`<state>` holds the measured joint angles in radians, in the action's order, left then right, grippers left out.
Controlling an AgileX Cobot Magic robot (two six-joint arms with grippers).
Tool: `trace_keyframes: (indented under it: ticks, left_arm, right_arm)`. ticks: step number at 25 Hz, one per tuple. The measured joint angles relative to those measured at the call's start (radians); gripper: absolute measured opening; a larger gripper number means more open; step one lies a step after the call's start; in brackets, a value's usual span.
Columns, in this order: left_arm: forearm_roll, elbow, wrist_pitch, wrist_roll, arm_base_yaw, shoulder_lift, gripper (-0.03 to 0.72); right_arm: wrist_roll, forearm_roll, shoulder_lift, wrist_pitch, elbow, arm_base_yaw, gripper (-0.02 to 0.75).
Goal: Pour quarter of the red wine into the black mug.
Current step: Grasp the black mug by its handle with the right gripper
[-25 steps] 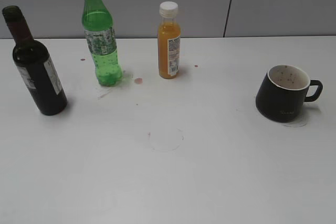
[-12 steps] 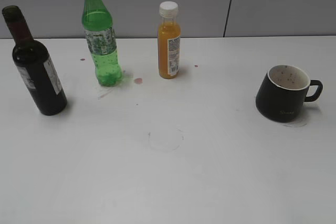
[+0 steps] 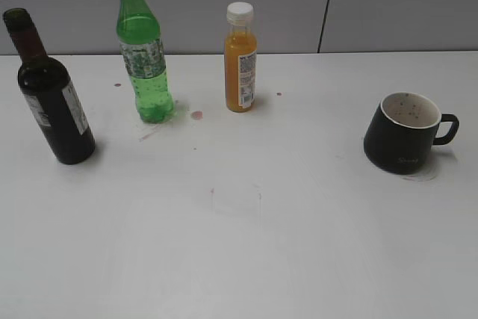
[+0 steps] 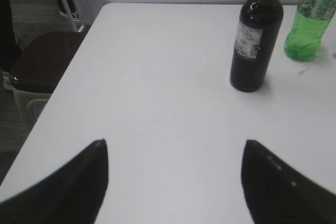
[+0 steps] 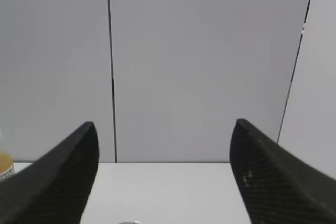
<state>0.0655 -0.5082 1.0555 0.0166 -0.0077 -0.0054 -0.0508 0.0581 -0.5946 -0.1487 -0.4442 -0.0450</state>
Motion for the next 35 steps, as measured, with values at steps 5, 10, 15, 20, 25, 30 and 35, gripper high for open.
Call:
trace_keyframes:
  ticks: [5, 10, 15, 20, 25, 30, 35]
  left_arm:
    - [0.0, 0.0, 0.0, 0.0, 0.0, 0.0, 0.589]
    - [0.0, 0.0, 0.0, 0.0, 0.0, 0.0, 0.589]
    - [0.0, 0.0, 0.0, 0.0, 0.0, 0.0, 0.589]
    - [0.0, 0.0, 0.0, 0.0, 0.0, 0.0, 0.589]
    - [0.0, 0.0, 0.0, 0.0, 0.0, 0.0, 0.589]
    - [0.0, 0.0, 0.0, 0.0, 0.0, 0.0, 0.589]
    - [0.0, 0.0, 0.0, 0.0, 0.0, 0.0, 0.589]
  right_arm:
    - [0.0, 0.0, -0.172, -0.154, 0.0, 0.0, 0.591]
    - [0.0, 0.0, -0.368, -0.308, 0.0, 0.0, 0.589]
    - [0.0, -0.01, -0.558, -0.433, 0.0, 0.0, 0.587]
    - [0.0, -0.037, -0.717, -0.653, 0.063, -0.001, 0.587]
    - [0.0, -0.04, -0.788, -0.764, 0.155, -0.001, 0.585]
    - [0.0, -0.05, -0.789, -0.833, 0.227, -0.001, 0.585]
    - [0.0, -0.071, -0.8, -0.838, 0.28, -0.001, 0.585]
